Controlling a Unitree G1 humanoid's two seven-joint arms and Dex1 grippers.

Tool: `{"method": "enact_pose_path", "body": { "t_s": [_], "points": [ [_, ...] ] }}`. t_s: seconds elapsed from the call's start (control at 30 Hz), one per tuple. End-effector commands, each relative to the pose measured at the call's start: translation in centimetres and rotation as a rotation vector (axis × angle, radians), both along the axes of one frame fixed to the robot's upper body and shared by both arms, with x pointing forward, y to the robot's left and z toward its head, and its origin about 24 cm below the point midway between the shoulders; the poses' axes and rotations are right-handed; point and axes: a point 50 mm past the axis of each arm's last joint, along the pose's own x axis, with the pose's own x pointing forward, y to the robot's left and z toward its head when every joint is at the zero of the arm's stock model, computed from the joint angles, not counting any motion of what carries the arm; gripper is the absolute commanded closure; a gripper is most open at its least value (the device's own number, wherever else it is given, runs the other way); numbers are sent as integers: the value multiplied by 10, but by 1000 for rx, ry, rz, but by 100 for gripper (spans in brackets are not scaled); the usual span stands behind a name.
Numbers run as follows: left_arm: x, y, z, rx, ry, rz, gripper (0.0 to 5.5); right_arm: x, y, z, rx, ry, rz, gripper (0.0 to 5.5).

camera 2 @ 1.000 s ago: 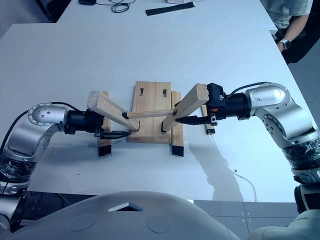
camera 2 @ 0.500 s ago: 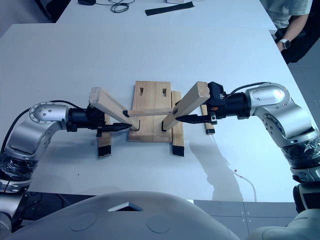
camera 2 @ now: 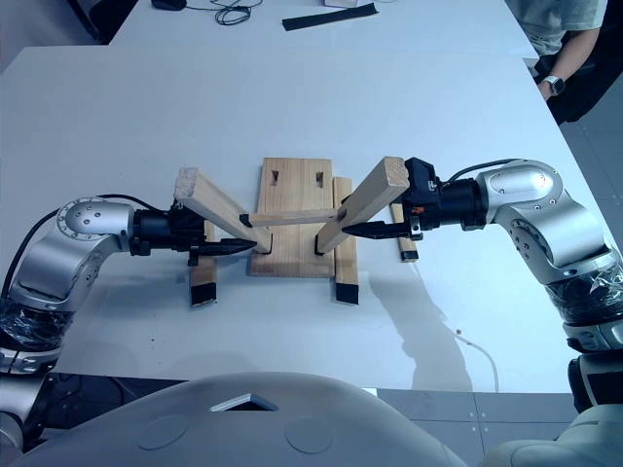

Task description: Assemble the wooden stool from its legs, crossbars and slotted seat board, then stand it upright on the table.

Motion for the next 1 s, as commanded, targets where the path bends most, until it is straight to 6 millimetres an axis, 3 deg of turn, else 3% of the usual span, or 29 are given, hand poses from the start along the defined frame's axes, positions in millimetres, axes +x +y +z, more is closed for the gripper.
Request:
{"method": "enact_pose_path", "body": {
  "t_s": [0.03, 1.0],
  "points": [
    [-31, -49, 19, -115, -90, -358, 337, -26, 0, -93, -367, 258, -42, 346],
    [-46, -34, 13, -75, -152, -389, 342, -15, 2, -101, -390, 244, -84, 346]
  ]
}}
